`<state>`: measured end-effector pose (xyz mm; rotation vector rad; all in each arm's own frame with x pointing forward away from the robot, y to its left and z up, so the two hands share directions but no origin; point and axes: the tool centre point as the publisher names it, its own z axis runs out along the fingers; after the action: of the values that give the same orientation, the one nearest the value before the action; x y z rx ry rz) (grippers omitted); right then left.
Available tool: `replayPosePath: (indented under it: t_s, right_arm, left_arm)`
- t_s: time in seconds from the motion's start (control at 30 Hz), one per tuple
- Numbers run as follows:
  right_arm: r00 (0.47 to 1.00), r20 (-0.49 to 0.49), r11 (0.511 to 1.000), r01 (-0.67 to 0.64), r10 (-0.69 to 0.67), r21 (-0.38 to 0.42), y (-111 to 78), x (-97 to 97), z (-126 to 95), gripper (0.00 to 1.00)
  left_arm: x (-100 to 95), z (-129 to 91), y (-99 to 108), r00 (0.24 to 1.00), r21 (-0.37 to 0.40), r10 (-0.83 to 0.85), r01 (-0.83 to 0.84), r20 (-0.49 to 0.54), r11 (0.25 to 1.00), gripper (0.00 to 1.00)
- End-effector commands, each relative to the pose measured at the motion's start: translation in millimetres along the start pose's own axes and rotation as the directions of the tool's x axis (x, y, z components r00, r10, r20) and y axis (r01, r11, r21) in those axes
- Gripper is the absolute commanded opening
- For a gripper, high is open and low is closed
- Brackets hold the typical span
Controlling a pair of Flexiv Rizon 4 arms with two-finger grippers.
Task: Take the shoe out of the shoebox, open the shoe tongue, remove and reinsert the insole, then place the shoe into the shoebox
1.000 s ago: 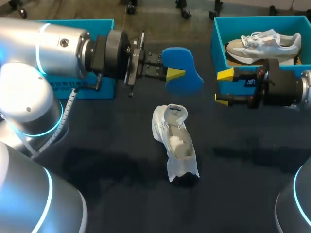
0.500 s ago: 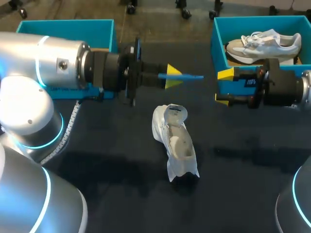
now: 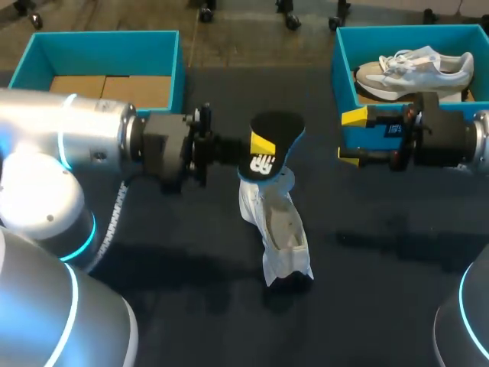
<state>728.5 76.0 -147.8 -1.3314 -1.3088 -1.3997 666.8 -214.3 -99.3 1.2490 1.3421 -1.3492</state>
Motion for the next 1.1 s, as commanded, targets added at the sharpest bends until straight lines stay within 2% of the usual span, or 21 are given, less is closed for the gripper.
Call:
replayPosePath:
  t_s: [0.03, 0.33, 0.8, 0.83, 0.9, 0.93, 1.1]
  right_arm:
    - [1.0, 0.002, 1.0, -0.013, 0.013, 0.008, -1.5, -0.3, 3.5, 1.0]
    - [0.999, 0.027, 0.999, -0.041, 0.042, -0.016, -5.2, 2.0, 11.0, 1.0]
    - [0.997, 0.041, 0.997, -0.067, 0.065, 0.034, -16.0, 20.3, 36.2, 1.0]
    - [0.997, 0.038, 0.997, -0.068, 0.066, 0.04, -16.3, 21.0, 38.4, 0.96]
    - [0.997, 0.036, 0.996, -0.07, 0.068, 0.047, -17.0, 21.0, 40.7, 0.6]
    - [0.997, 0.034, 0.996, -0.072, 0.071, 0.049, -17.7, 20.7, 41.6, 0.49]
    - [0.996, 0.037, 0.994, -0.089, 0.087, 0.058, -20.9, 19.7, 45.0, 0.51]
  left_arm:
    - [14.4, 6.6, -4.4, 0.989, -0.066, 0.135, -0.131, 0.056, 0.989, 0.0]
    - [20.8, 10.6, -1.4, 0.984, -0.109, 0.166, -0.159, 0.064, 0.981, 0.0]
    - [39.3, 32.6, 13.2, 0.94, -0.154, 0.34, -0.332, 0.033, 0.931, 0.0]
    - [40.3, 35.4, 13.6, 0.937, -0.15, 0.347, -0.339, 0.037, 0.929, 0.0]
    - [43.0, 40.4, 14.6, 0.926, -0.145, 0.374, -0.366, 0.037, 0.919, 0.0]
    - [44.4, 43.1, 15.1, 0.926, -0.147, 0.375, -0.366, 0.04, 0.919, 0.0]
    - [45.6, 54.3, 15.3, 0.919, -0.161, 0.392, -0.38, 0.048, 0.911, 0.0]
